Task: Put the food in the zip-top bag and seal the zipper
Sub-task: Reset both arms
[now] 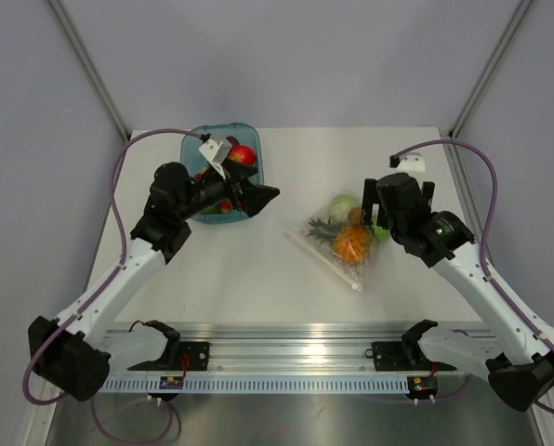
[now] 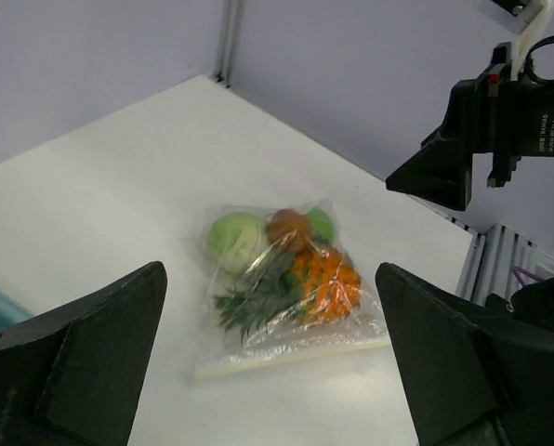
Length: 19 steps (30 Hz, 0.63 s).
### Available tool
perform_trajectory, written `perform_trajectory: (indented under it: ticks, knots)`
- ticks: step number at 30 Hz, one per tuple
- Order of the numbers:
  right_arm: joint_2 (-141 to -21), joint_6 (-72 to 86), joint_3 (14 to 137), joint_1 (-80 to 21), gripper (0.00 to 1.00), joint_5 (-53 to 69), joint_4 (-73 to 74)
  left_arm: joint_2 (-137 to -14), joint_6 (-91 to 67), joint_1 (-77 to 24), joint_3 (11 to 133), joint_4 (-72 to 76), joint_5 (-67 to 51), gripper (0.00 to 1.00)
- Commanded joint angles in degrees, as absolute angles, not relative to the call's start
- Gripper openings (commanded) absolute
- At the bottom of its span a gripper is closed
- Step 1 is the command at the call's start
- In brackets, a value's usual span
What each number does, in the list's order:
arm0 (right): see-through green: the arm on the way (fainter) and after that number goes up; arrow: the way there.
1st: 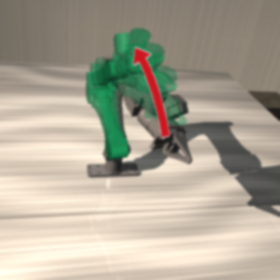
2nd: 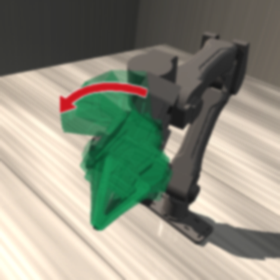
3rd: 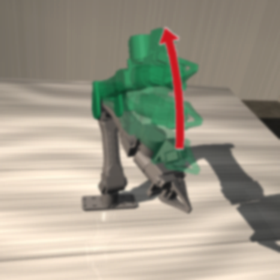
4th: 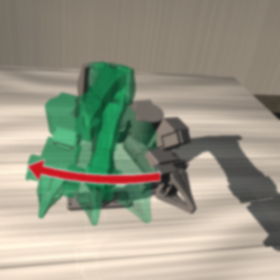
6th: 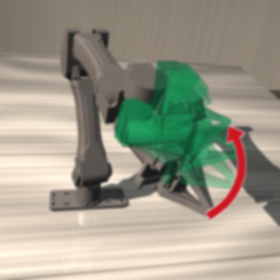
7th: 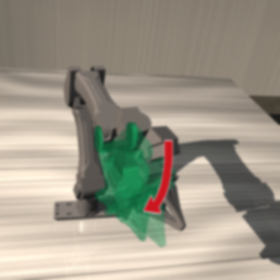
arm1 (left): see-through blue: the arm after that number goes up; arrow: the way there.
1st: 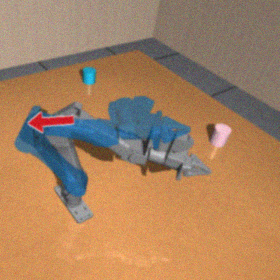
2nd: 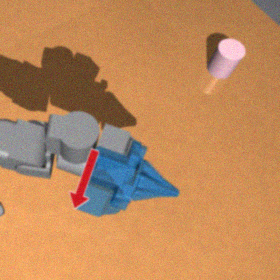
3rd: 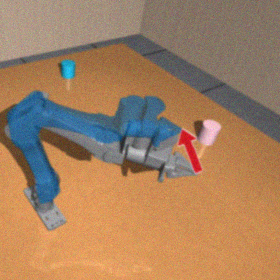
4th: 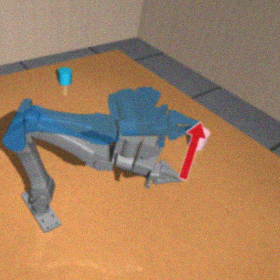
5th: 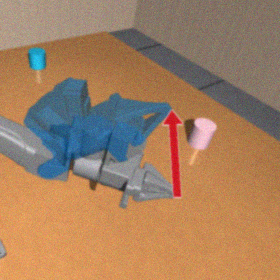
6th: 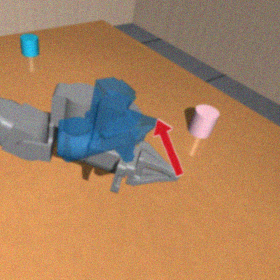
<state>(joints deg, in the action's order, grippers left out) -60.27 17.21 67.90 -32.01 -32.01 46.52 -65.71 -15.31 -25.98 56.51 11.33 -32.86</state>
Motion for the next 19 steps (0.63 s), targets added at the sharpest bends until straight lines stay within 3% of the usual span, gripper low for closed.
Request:
perform_trajectory:
  ticks: [1,7,19]
  knots:
    - [-60.7,28.6,67.8,-32.0,0.99,-38.5,47.8,-60.5,-13.6,-25.9,54.7,-6.4,-18.6,0.99]
    - [-60.3,35.2,63.5,-32.0,0.99,-40.2,46.9,-52.1,-14.2,-26.0,52.8,-19.4,-1.9,0.99]
    - [-53.7,35.9,56.6,-32.0,0.99,-41.6,43.8,-41.3,-15.5,-26.0,46.1,-21.6,2.9,0.99]
